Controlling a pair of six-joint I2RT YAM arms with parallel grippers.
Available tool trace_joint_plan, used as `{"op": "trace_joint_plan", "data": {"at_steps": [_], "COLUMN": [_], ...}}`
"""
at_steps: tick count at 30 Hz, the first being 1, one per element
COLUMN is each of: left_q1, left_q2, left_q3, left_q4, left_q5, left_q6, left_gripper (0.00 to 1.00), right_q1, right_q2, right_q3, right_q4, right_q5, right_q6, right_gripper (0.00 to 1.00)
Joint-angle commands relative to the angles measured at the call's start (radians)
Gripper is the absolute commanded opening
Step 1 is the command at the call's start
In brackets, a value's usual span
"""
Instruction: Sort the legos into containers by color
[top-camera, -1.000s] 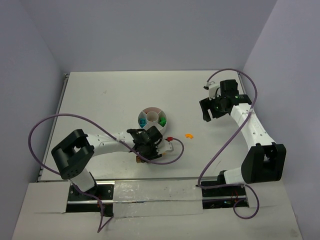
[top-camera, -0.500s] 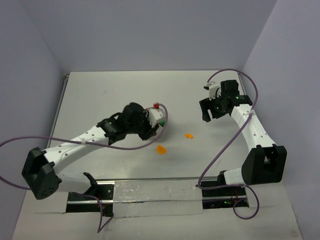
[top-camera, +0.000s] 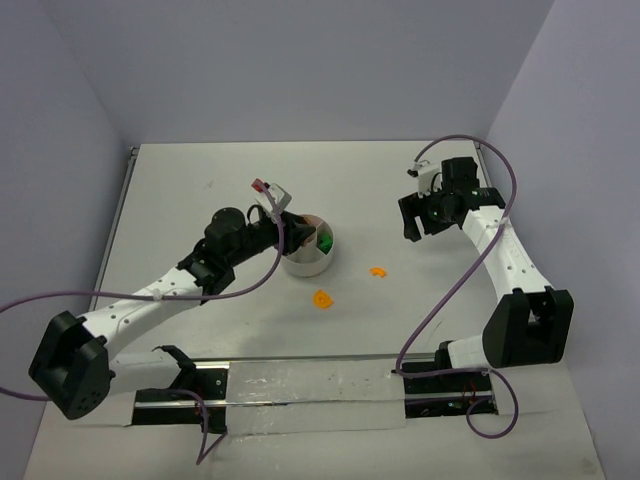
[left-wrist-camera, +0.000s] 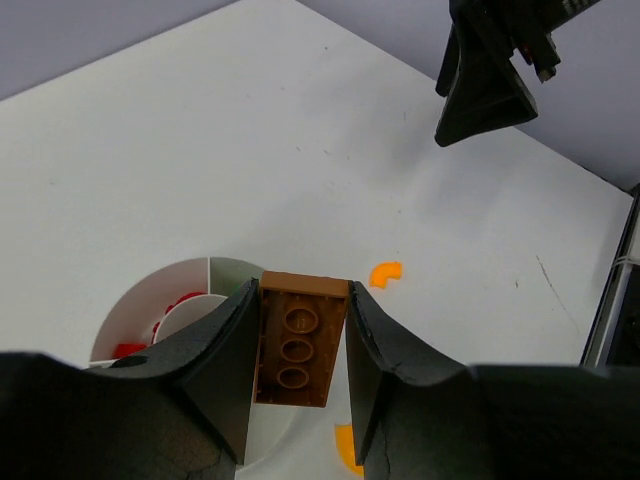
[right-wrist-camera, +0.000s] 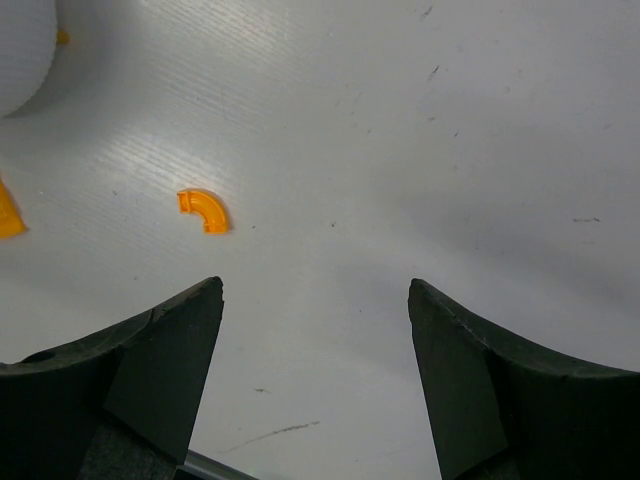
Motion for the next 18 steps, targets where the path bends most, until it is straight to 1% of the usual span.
{"op": "trace_joint_plan", "data": {"at_steps": [1,4,8,11,18], "left_q1": [0.044,0.072,0.130,0.145,0.160], "left_q2": [0.082,0.122,0.163,0.200,0.263], "left_q3": [0.010,0.004,-0.018,-0.008,-0.012], "left_q4": [0.286,0.359,0.454,0.453,0.469], "left_q5": [0.106,0.127,0.249,0.299,0.328], "left_q6": [-0.056,-0.063,-0.074,-0.069,-0.055], "left_gripper": [0.00,0.00,0.00,0.00,0.00], "right_q1": [-0.008,-0.007,-0.007,-0.008,-0.007], "right_q2": [0.011,0.015,0.024,0.032,0.043], "right_q3": [0.053,0.059,0.065,0.073,0.081], "right_q4": [-0.007,-0.009,-0.011,-0.011,-0.012], "right_q5": [-0.001,0.002,0.003,0.001,0.003], "right_q6": [0.005,0.007,0.004,0.002,0.001], "right_gripper": [0.81,0.81,0.81,0.81,0.81]}}
